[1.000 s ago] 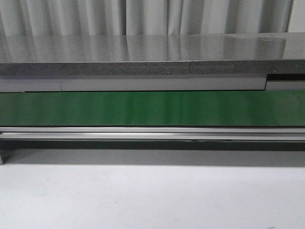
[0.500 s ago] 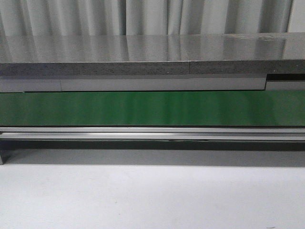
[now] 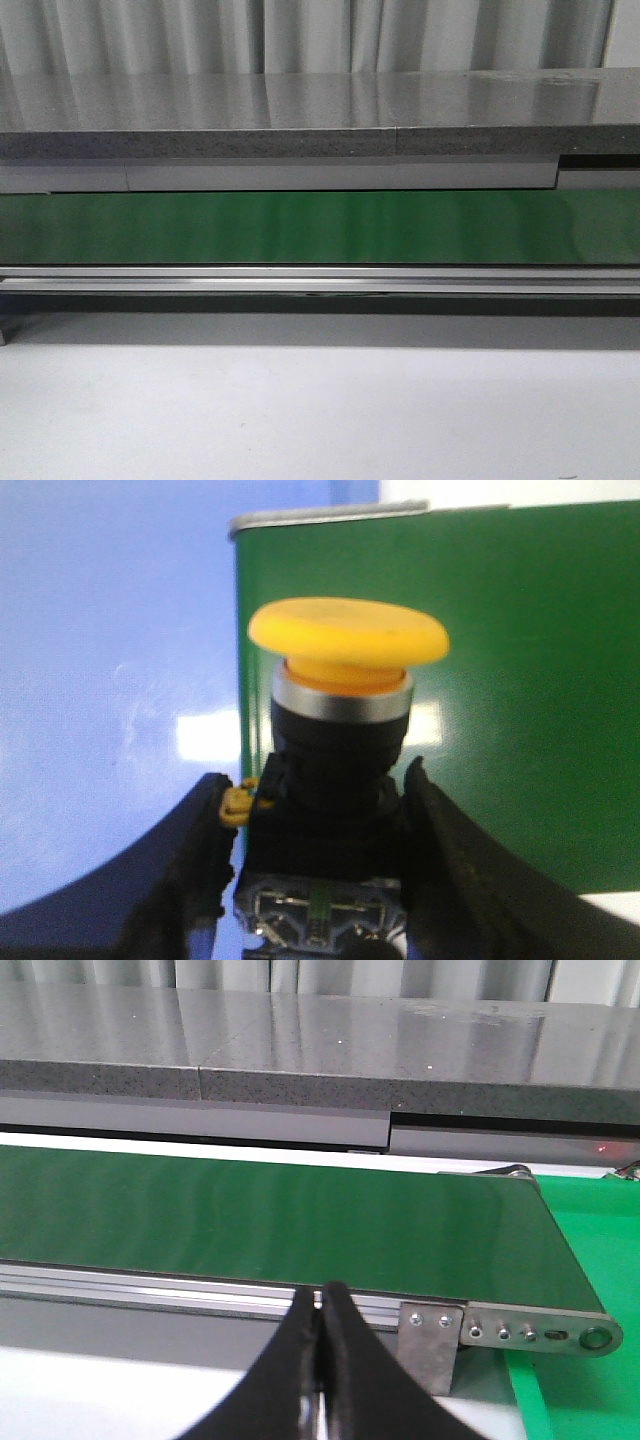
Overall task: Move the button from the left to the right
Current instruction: 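Lift the button with the left gripper and carry it over the belt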
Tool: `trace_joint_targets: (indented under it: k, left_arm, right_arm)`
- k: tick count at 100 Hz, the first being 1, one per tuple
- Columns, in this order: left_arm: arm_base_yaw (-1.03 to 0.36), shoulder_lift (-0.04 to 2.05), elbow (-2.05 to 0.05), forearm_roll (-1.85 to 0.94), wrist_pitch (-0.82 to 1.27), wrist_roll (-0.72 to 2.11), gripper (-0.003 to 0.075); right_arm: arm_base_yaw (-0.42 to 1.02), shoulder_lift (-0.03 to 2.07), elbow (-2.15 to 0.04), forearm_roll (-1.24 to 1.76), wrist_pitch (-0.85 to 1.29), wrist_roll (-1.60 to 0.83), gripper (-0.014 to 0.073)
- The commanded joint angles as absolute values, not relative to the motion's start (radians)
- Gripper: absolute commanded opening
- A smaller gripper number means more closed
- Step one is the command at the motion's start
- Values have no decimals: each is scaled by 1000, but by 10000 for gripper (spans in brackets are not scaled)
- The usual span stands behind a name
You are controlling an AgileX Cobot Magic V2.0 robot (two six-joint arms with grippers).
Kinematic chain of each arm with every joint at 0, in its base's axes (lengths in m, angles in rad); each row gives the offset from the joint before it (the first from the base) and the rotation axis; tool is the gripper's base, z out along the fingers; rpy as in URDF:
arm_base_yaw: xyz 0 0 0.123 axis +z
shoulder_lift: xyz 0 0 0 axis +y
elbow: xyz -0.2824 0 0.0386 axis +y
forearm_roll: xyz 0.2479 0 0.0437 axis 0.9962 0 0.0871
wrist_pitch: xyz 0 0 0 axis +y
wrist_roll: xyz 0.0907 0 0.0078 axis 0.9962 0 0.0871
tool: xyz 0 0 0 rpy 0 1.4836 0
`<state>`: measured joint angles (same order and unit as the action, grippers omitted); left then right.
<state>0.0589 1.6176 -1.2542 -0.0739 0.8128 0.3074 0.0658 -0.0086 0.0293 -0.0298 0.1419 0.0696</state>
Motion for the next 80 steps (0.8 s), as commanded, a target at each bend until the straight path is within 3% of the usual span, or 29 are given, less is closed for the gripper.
trace_joint_targets:
  k: [1,38,48,62,68,80]
  left_arm:
    - [28,1599,-1286,-92,749,297,5]
    - [26,1698,-1286,-94,776,257,7]
    - [26,1702,-1286,-94,776,257,52]
    - [26,1702,-1286,-94,780,257,255]
    - [26,1702,-1286,-94,782,257,410]
    - [26,1702,-1286,-94,789,257,624]
  right_arm:
    - [67,-26,30,-42,57,63,-121]
    - [67,-26,30,-42,57,63,-121]
    - [67,-26,30,-42,57,63,-121]
    - [67,-26,30,-42,57,63,-121]
    - [67,-26,30,-42,57,63,-121]
    - [67,-26,30,-42,57,63,-121]
